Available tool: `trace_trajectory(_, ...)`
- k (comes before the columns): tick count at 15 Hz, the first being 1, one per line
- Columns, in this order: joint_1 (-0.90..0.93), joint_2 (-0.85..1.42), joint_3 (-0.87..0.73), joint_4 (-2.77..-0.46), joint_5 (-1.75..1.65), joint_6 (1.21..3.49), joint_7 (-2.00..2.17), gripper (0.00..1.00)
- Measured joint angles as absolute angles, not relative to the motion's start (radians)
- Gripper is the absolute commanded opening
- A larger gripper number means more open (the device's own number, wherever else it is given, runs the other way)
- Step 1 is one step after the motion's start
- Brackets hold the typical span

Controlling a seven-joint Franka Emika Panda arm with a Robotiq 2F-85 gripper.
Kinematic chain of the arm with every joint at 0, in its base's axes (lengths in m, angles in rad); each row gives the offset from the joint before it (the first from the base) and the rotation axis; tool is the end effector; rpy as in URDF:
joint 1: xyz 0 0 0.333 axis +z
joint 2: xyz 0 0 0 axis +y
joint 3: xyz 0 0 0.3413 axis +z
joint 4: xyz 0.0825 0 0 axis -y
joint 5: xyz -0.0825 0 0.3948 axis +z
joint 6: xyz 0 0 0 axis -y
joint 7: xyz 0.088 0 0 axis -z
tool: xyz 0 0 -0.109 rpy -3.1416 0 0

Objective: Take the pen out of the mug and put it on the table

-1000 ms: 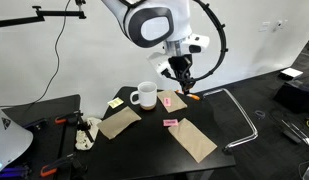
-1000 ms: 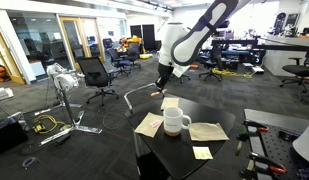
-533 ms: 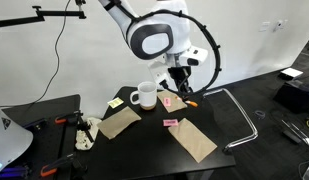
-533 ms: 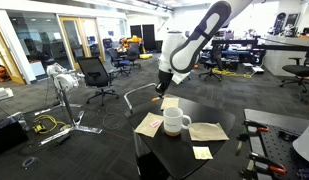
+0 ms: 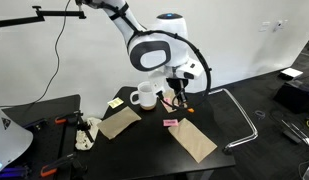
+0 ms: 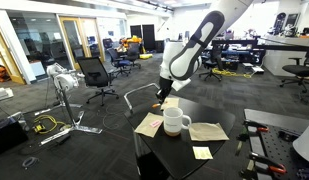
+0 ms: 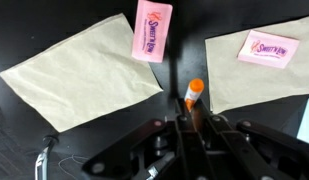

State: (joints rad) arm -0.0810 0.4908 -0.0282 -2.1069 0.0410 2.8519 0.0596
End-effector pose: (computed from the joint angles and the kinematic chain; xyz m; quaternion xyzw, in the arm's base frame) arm 0.6172 -0.0693 0.2167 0.9869 -0.0998 0.1269 0.0012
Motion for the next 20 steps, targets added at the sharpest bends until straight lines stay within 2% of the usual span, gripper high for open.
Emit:
trace_trajectory(5, -0.105, 0.523, -0.002, -2.107, 0.064, 2.881, 0.059, 0.03)
trace_trajectory(6, -0.11, 0.528, 0.003, -2.107, 0.064, 2.886, 0.059, 0.36)
trace_trajectory(8, -0.114, 0.534, 0.008, -2.107, 0.064, 2.888, 0.059, 0.44)
trace_trajectory(15, -0.107, 0.52, 0.016, -2.107, 0.064, 2.888, 0.059, 0.98)
trace_trajectory(20, -0.073, 0.418, 0.001, -2.133, 0.058, 2.859, 0.061, 1.0)
